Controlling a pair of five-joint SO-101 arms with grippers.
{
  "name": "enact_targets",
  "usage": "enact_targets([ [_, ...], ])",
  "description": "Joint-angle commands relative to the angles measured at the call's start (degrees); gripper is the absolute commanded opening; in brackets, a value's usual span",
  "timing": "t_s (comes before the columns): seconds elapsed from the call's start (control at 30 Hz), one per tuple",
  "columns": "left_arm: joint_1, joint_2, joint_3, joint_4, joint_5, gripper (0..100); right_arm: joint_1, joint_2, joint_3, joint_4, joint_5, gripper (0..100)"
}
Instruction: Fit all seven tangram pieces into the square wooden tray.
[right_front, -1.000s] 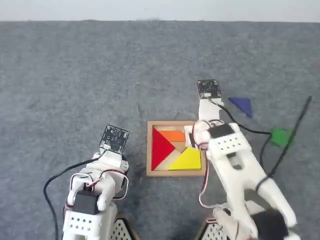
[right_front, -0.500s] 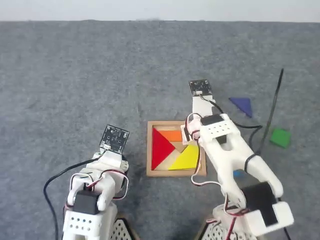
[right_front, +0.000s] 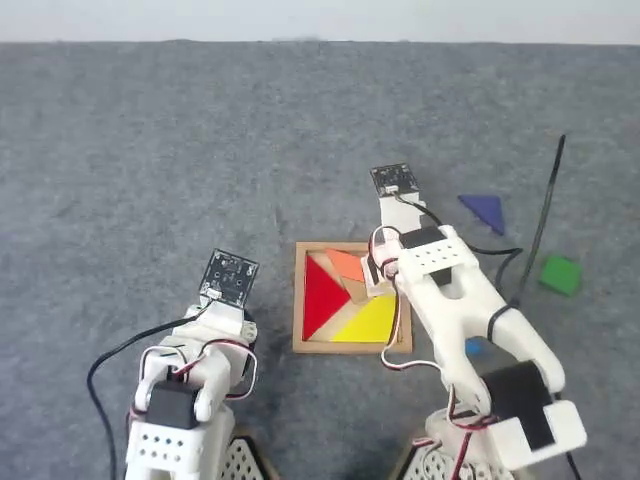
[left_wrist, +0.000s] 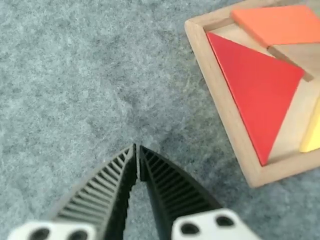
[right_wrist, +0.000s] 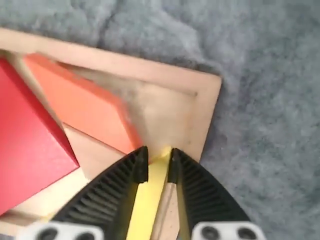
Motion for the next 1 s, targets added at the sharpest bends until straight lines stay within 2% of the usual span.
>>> enact_targets([
  [0.0, -0.3, -1.2, -0.7, 0.3, 0.3, 1, -0.5, 0.0, -1.6, 2.8, 1.1, 8.4],
  [0.37, -0.3, -1.2, -0.7, 0.3, 0.3, 1, 2.4, 0.0, -3.4, 4.3, 0.6, 8.5],
  [0.53, -0.3, -1.2, -0.7, 0.3, 0.3, 1, 1.4, 0.0, -3.4, 4.4, -7.8, 8.5],
  [0.97, -0.3, -1.2, -0.7, 0.3, 0.3, 1, 1.5, 0.0, -3.4, 4.2, -8.3, 8.0],
])
